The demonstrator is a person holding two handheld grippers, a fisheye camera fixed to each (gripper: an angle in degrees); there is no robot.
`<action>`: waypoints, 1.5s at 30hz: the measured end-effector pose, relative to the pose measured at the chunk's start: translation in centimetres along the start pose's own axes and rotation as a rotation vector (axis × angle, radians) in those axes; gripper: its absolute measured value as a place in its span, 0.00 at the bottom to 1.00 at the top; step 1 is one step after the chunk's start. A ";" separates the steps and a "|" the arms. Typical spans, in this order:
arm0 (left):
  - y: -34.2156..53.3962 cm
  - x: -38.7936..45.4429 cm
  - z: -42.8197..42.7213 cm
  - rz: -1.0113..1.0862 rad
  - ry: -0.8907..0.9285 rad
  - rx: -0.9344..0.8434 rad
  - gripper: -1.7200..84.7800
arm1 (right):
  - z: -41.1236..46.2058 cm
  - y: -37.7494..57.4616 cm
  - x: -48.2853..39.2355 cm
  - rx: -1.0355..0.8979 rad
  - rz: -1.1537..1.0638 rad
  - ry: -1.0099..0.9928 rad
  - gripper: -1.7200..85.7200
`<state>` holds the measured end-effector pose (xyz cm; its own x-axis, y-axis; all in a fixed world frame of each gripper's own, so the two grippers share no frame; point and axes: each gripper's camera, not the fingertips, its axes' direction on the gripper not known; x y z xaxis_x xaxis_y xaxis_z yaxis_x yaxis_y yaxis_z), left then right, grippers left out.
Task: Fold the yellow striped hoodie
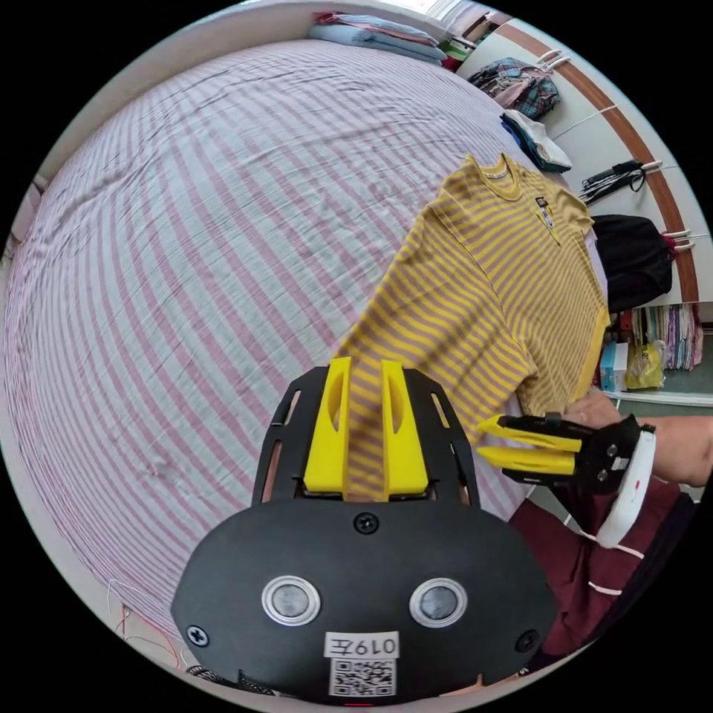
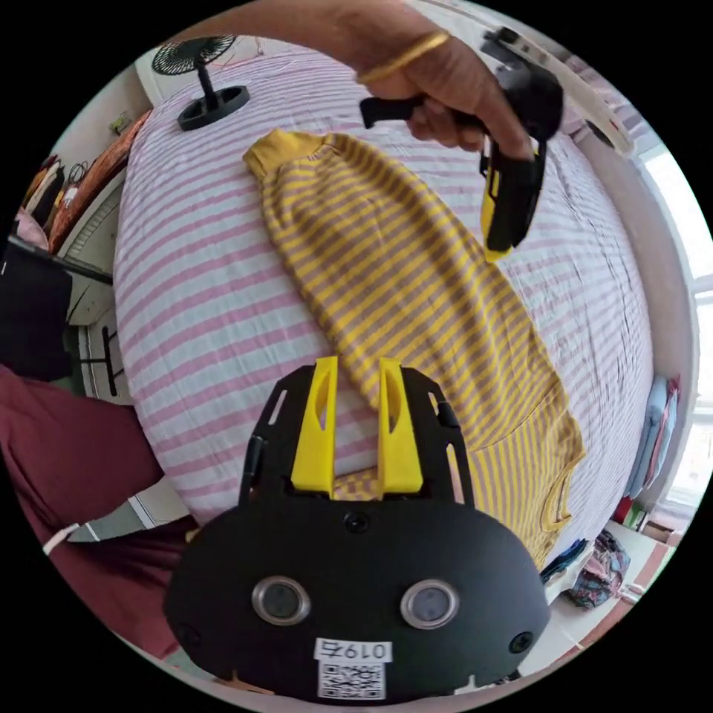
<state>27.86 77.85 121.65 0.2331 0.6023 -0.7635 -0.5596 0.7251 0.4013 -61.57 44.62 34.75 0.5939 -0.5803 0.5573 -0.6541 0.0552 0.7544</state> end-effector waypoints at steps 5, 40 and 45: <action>-2.1 -0.4 1.3 0.042 0.072 -0.019 0.09 | -1.3 1.1 -5.2 0.006 -0.223 0.149 0.14; -6.3 -7.1 6.3 0.013 0.026 0.028 0.03 | -12.5 -6.3 -8.7 -0.076 -0.290 0.426 0.12; -7.9 -3.5 7.9 0.077 0.253 0.135 0.03 | -12.7 -9.0 -6.4 -0.133 -0.298 0.379 0.08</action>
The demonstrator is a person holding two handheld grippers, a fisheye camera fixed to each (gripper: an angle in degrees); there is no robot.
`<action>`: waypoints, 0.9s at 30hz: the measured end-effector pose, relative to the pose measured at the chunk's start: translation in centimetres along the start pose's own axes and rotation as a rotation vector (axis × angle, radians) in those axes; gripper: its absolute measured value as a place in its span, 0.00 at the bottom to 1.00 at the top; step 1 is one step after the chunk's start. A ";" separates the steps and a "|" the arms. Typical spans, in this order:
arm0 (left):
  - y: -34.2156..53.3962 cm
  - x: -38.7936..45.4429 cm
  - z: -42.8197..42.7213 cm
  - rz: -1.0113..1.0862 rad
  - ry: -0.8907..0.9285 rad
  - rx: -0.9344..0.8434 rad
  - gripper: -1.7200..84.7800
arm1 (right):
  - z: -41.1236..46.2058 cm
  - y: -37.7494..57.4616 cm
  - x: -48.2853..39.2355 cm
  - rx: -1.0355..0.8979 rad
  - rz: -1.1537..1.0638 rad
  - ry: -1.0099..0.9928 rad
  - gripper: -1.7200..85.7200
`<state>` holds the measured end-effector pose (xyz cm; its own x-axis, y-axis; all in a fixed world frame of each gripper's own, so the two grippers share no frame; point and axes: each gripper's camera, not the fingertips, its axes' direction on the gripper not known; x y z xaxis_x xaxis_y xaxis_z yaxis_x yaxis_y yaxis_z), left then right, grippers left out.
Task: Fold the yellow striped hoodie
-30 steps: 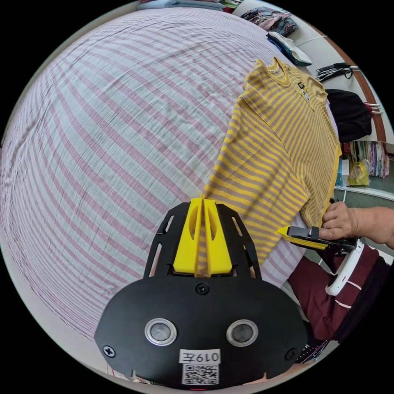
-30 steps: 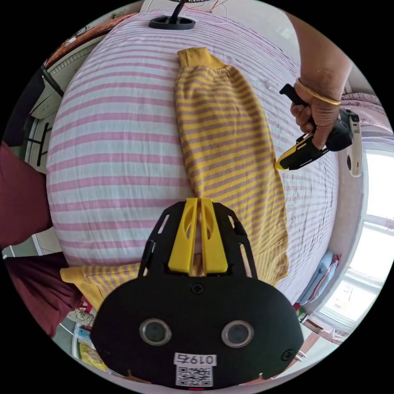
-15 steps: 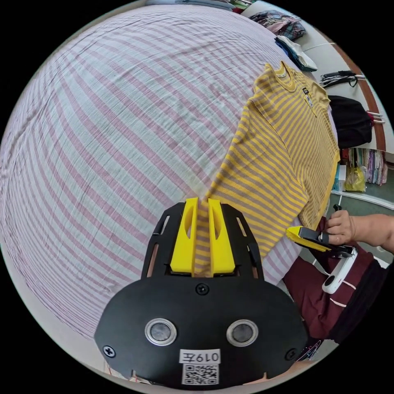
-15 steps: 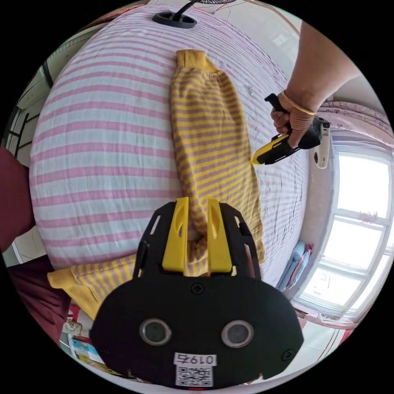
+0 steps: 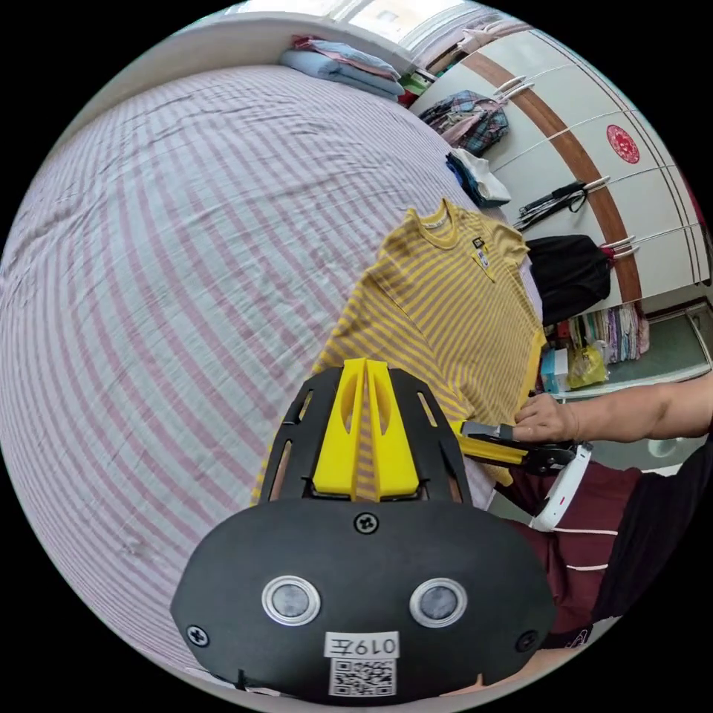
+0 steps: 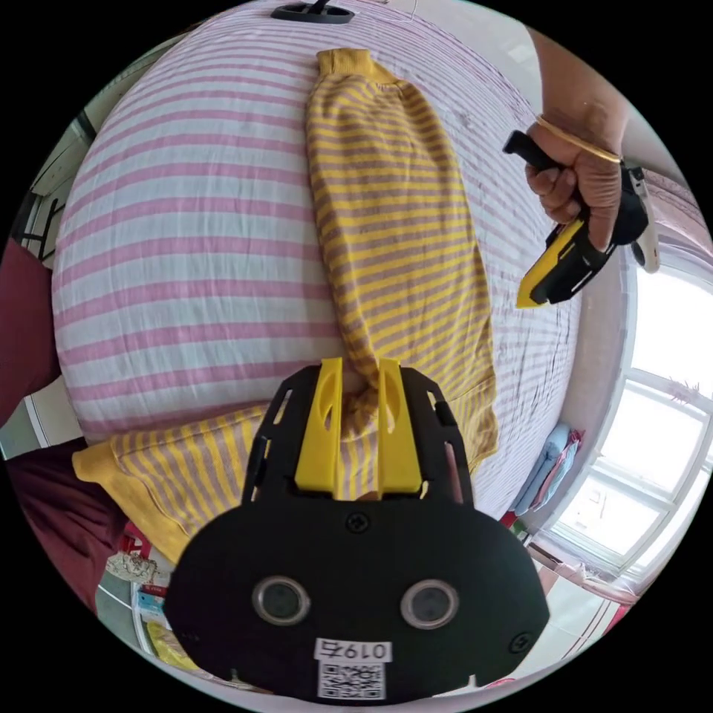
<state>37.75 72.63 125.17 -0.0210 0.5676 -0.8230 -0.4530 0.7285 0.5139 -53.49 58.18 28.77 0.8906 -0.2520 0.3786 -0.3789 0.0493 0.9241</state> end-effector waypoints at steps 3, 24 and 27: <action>-1.3 1.0 5.3 0.024 0.038 -0.104 0.03 | -0.4 -1.1 2.2 -0.004 0.013 -0.011 0.04; -2.5 -9.3 12.3 -0.131 -0.016 -0.170 0.03 | -9.5 -6.9 14.4 0.073 -0.022 0.188 0.02; -1.5 -9.6 11.3 -0.120 0.034 -0.063 0.03 | -11.7 -5.6 19.9 0.097 0.128 0.107 0.01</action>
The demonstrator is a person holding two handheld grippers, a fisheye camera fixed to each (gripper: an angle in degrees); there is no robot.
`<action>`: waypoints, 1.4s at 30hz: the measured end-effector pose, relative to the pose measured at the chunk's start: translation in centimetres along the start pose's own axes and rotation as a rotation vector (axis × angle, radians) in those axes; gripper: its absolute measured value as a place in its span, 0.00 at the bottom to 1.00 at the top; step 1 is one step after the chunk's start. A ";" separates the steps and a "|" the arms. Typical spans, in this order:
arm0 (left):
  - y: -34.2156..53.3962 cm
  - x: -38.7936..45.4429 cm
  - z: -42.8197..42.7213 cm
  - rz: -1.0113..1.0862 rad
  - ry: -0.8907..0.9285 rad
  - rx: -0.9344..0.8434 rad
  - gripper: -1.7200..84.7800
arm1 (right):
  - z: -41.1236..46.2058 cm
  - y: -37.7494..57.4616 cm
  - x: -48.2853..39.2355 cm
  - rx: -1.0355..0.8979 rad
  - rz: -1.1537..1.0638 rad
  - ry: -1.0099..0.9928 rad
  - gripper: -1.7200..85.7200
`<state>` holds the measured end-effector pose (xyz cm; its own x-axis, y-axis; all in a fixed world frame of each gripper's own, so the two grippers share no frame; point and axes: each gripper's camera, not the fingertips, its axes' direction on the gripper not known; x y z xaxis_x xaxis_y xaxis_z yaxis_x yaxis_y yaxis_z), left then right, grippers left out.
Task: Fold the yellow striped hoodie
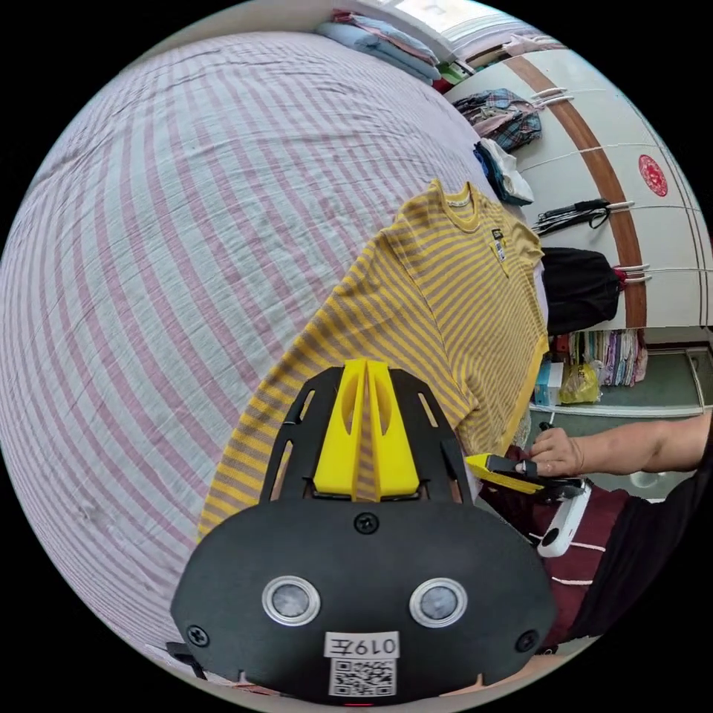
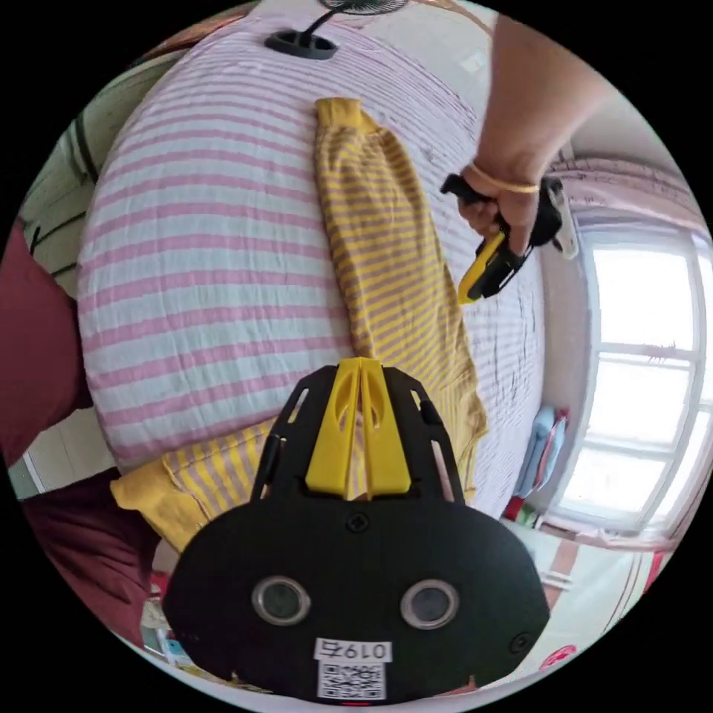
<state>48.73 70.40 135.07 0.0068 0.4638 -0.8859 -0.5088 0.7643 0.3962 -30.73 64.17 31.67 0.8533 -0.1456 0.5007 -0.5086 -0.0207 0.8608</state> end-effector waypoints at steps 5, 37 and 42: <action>0.4 1.6 1.4 0.038 0.031 0.103 0.03 | 3.0 5.1 15.4 -0.137 0.469 -0.411 0.01; -27.4 29.4 29.5 0.339 -0.024 0.002 0.03 | -2.8 49.0 47.0 -0.239 0.638 -0.012 0.10; -39.3 30.3 35.0 0.398 0.011 -0.002 0.03 | 2.1 46.9 46.5 -0.223 0.295 0.051 0.14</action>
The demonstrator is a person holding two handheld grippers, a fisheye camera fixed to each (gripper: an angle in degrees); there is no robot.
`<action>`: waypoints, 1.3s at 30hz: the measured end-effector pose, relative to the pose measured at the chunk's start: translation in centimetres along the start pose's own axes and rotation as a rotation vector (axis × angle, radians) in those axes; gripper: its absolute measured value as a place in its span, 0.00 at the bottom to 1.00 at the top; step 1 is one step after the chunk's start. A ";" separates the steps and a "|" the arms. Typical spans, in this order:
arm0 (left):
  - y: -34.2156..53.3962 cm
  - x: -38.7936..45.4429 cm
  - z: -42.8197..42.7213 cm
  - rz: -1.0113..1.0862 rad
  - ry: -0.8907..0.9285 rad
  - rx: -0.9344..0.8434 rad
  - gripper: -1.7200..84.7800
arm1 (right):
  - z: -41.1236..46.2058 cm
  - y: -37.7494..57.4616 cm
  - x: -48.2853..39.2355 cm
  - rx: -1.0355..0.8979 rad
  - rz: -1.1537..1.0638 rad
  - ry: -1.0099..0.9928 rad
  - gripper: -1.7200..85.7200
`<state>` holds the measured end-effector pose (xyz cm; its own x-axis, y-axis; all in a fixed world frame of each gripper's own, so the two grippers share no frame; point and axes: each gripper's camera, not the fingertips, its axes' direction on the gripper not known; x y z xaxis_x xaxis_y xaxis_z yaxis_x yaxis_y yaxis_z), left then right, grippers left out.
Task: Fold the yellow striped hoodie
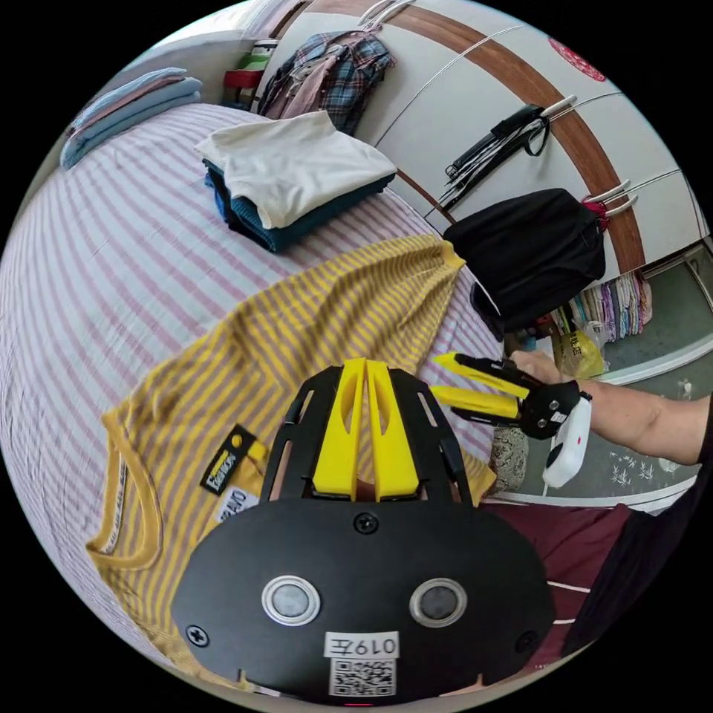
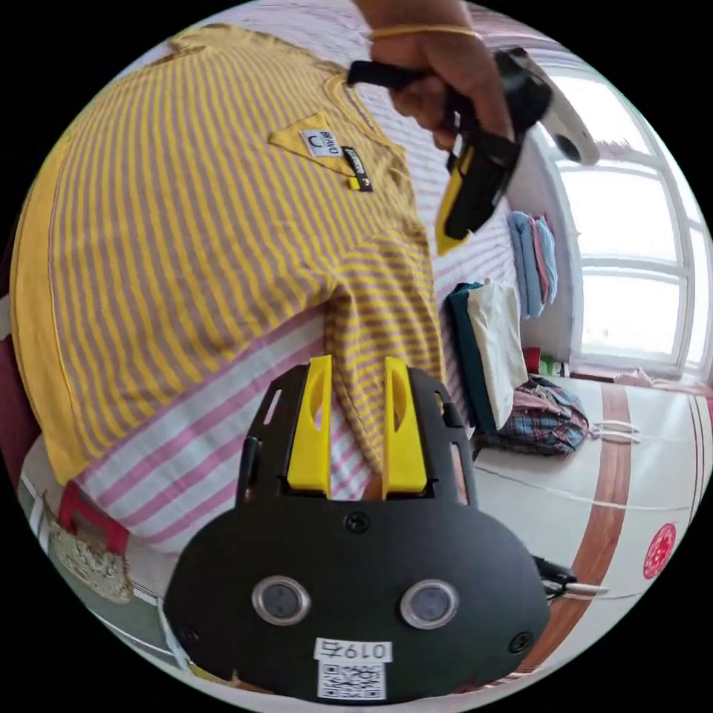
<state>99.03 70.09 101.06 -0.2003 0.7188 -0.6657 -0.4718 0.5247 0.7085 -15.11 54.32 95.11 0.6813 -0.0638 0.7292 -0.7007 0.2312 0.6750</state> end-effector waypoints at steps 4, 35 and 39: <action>-6.0 -1.4 4.8 0.092 -0.051 -0.057 0.03 | 0.7 -1.2 -1.4 0.021 -0.106 0.021 0.12; -23.2 -7.9 18.3 0.557 -0.109 -0.602 0.05 | -9.9 -6.8 4.0 0.035 -0.042 -0.021 0.01; -23.3 -7.8 18.1 0.632 -0.186 -0.589 0.04 | -11.6 -7.2 5.0 0.022 -0.024 -0.060 0.01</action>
<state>127.18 60.52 93.95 -0.4551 0.8842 -0.1049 -0.6960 -0.2799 0.6612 -4.23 63.56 92.62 0.6843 -0.1269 0.7181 -0.6894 0.2081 0.6938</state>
